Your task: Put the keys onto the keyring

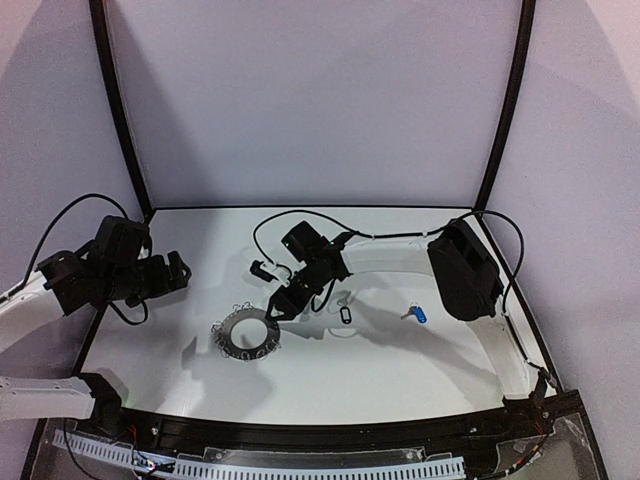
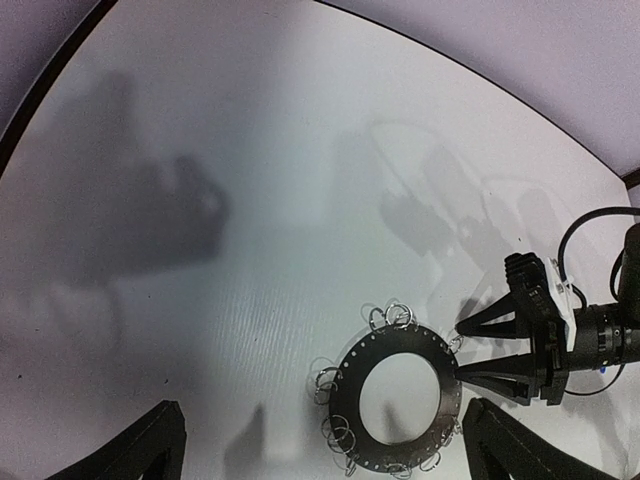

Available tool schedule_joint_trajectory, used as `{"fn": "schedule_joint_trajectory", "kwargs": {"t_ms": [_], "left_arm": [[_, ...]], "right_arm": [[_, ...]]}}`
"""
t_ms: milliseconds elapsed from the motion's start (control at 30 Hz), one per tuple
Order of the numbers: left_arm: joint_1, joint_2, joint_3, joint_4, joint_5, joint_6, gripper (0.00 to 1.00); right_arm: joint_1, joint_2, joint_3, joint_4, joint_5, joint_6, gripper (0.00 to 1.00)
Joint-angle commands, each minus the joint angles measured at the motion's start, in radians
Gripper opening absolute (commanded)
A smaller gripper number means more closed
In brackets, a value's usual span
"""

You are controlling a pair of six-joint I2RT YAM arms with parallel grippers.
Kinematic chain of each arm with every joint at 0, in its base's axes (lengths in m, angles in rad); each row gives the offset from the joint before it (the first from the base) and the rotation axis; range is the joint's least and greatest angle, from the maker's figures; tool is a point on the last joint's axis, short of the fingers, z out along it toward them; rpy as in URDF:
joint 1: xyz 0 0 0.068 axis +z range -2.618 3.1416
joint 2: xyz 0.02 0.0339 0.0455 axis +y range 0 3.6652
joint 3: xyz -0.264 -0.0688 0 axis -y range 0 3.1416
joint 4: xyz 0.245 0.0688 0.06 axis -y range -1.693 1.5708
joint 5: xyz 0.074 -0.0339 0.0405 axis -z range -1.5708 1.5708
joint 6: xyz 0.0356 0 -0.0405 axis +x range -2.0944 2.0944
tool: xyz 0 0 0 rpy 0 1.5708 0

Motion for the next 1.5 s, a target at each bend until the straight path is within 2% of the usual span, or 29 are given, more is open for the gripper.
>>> {"fn": "schedule_joint_trajectory", "kwargs": {"t_ms": [0,333,600,833,933,1000,1133,1233,1267,1333,1467], "left_arm": [[0.003,-0.015,-0.007,-0.037,0.009,0.013,0.99],[0.003,-0.017,0.0,-0.048,0.003,0.016,0.99],[0.003,-0.009,0.001,-0.04,0.002,0.013,0.99],[0.004,0.009,0.003,-0.024,0.01,0.011,0.99],[0.003,0.015,0.006,-0.019,0.01,0.011,0.99],[0.003,0.018,0.005,-0.012,0.013,0.011,0.99],[0.003,0.03,0.001,0.012,0.046,0.031,0.99],[0.003,0.037,-0.007,0.094,0.184,0.093,0.99],[0.003,0.038,-0.01,0.094,0.184,0.093,0.99],[0.003,0.052,-0.021,0.185,0.393,0.156,0.99],[0.003,0.102,-0.007,0.308,0.573,0.204,0.99]], "right_arm": [[0.001,0.026,0.008,-0.005,-0.035,-0.051,0.5],[0.001,0.029,-0.011,0.0,-0.028,-0.069,0.26],[0.001,0.0,-0.061,0.013,0.003,-0.085,0.21],[0.001,-0.016,-0.075,0.014,0.026,-0.101,0.12],[0.001,-0.044,-0.104,0.035,0.035,-0.107,0.03],[0.001,-0.058,-0.117,0.044,0.034,-0.112,0.0],[0.001,-0.106,-0.123,0.058,0.019,-0.141,0.0],[0.001,-0.177,-0.133,0.078,0.002,-0.146,0.0],[0.002,-0.185,-0.135,0.083,-0.001,-0.147,0.0],[0.001,-0.258,-0.161,0.112,-0.016,-0.135,0.0],[0.001,-0.404,-0.255,0.212,-0.026,-0.087,0.0]]}}
